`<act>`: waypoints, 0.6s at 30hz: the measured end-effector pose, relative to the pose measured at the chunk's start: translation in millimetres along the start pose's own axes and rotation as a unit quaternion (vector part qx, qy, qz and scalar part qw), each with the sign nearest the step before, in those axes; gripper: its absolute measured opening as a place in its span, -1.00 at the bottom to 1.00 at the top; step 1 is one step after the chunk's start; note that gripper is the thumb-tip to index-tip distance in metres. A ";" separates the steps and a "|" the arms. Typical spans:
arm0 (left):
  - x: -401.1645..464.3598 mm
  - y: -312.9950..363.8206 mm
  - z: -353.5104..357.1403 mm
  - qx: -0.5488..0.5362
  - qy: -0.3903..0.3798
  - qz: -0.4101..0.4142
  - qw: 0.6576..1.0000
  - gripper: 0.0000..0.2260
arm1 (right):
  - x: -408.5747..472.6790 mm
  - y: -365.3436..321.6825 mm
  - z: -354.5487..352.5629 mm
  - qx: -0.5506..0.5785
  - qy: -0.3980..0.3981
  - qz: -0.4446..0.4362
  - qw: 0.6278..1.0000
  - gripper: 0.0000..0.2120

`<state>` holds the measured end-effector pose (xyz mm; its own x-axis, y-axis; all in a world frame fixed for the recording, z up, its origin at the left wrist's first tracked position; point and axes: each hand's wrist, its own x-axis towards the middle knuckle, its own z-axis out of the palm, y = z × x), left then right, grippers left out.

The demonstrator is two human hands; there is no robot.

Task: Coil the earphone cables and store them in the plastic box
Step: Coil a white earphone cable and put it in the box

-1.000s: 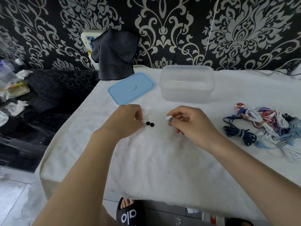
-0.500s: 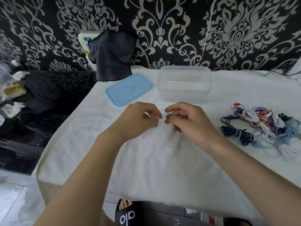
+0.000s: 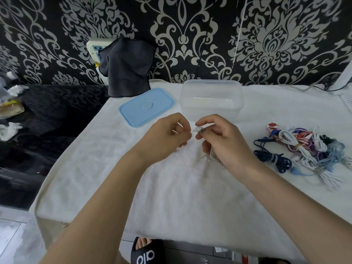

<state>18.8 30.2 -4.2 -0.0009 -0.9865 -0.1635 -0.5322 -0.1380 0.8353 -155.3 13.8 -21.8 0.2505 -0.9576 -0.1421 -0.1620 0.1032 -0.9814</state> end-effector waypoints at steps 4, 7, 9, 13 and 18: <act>1.7 -1.7 2.8 -0.044 -0.010 -0.027 0.999 -0.88 | -1.4 -1.6 -0.9 0.021 0.002 0.008 1.000 -0.83; 2.7 -1.4 4.5 -0.096 -0.018 -0.067 0.993 -0.90 | -0.5 -2.4 -1.2 0.040 0.009 0.013 0.999 -0.86; 4.7 -1.5 5.5 -0.128 -0.021 -0.091 0.987 -0.90 | 0.1 -2.8 -1.0 0.050 0.011 0.012 0.999 -0.88; 7.3 -3.4 6.2 -0.134 -0.027 -0.091 0.986 -0.87 | 0.6 -2.1 -1.0 0.043 0.012 0.003 0.999 -0.92; 7.4 -0.8 6.0 -0.131 -0.020 -0.093 0.987 -0.93 | 0.2 -2.2 -1.2 0.036 0.010 -0.007 0.999 -0.91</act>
<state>14.2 23.6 -9.3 0.0400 -0.9384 -0.3431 -0.2893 -0.3396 0.8950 -156.1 13.0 -19.6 0.2322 -0.9643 -0.1271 -0.0902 0.1088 -0.9900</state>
